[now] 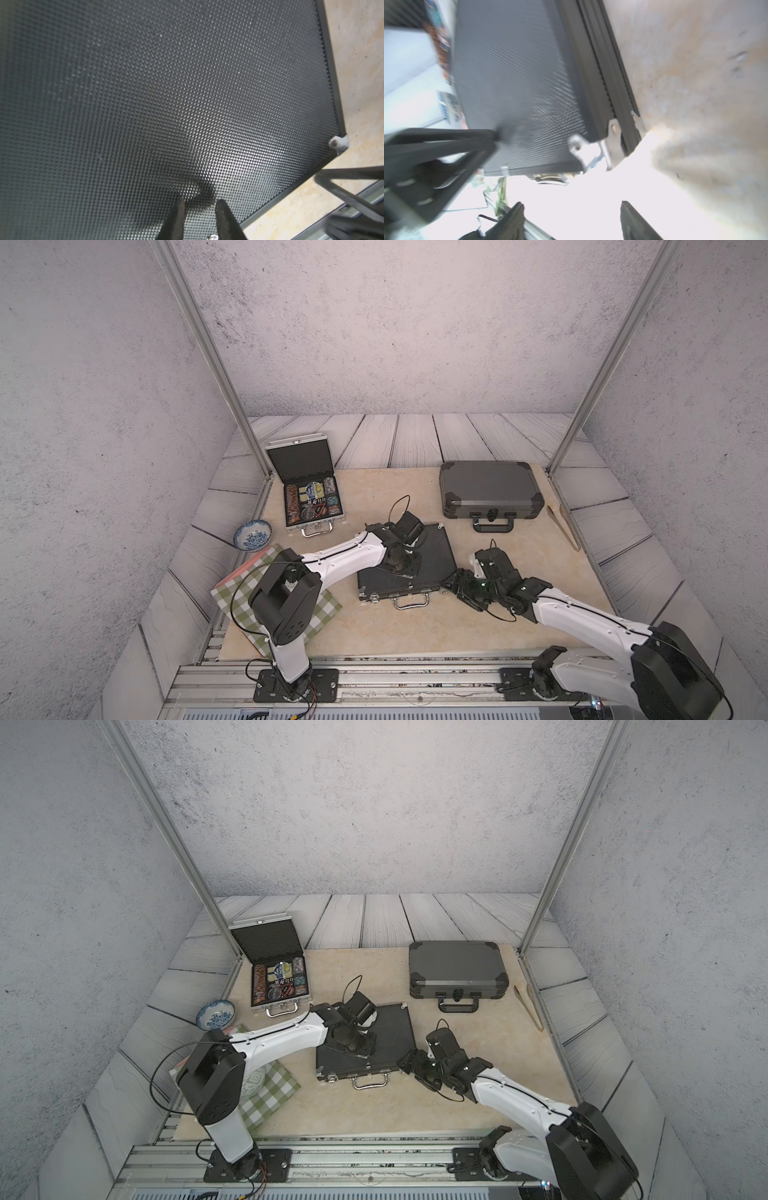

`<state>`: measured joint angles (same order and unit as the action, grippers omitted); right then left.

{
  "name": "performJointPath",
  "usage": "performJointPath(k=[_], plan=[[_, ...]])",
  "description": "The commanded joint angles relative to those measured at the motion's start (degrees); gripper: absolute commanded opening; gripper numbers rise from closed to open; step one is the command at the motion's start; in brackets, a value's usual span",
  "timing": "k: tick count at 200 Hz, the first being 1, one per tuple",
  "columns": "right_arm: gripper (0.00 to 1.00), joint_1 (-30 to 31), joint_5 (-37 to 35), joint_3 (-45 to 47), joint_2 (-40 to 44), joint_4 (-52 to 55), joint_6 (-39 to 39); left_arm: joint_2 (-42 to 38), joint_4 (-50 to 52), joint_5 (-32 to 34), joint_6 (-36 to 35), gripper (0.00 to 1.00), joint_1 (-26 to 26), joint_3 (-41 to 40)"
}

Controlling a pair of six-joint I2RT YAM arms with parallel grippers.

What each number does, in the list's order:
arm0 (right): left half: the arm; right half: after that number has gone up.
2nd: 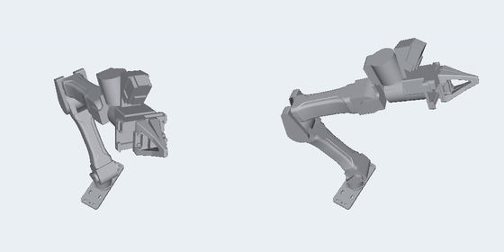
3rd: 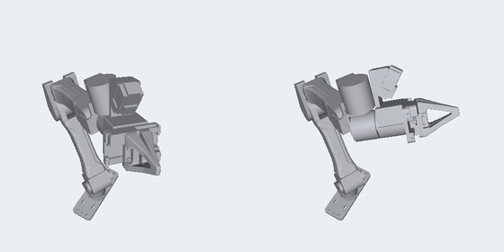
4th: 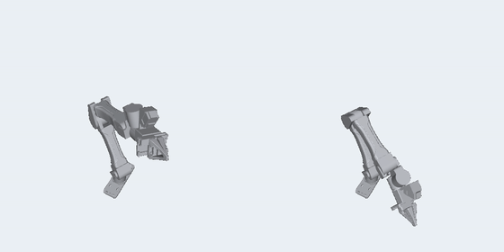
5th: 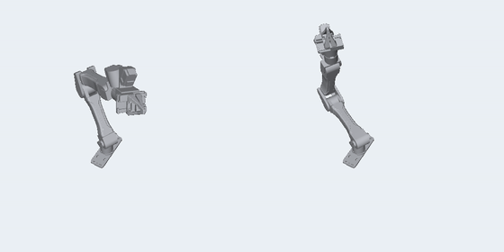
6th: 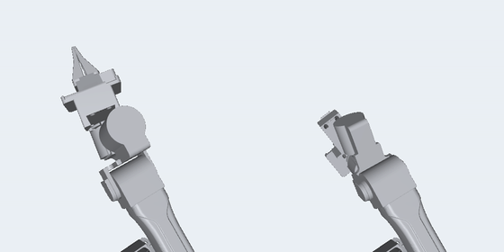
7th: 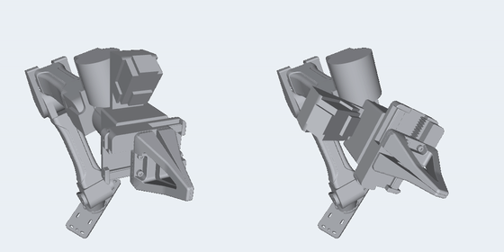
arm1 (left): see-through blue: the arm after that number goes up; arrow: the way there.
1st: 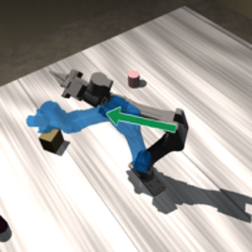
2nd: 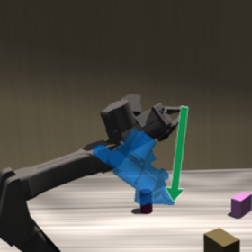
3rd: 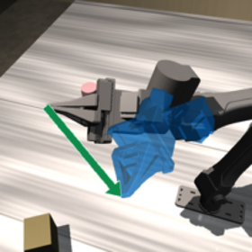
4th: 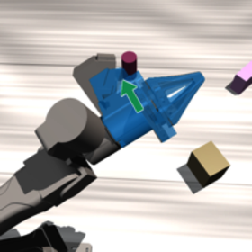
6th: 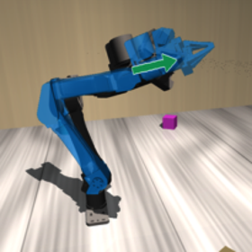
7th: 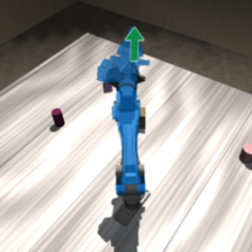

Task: Close the poker set cases
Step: Fasten the fastener on the poker set case.

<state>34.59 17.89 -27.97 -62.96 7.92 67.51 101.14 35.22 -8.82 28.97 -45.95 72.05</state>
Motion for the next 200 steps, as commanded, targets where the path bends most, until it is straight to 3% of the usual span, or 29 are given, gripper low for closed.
performJointPath(k=[1,39,94,143,200], plan=[[0.77,0.28,-6.08,2.96,3.42,1.36,14.45,3.29,4.37,1.35,0.55,0.30,0.69,-2.54],[0.79,1.30,-11.87,-0.28,2.22,6.26,27.58,2.94,4.59,1.34,0.67,0.30,1.20,-2.18],[0.81,6.98,-15.79,-5.04,-8.22,3.72,37.18,1.98,4.06,0.56,0.21,0.30,3.21,-2.70],[0.82,9.44,-19.36,-6.40,-14.95,-3.00,40.70,0.58,4.60,0.73,-0.93,0.30,4.45,-3.26],[0.81,9.62,-21.39,-5.62,-18.50,-5.71,39.67,-1.18,4.59,0.29,-1.77,0.30,5.77,-4.85]])
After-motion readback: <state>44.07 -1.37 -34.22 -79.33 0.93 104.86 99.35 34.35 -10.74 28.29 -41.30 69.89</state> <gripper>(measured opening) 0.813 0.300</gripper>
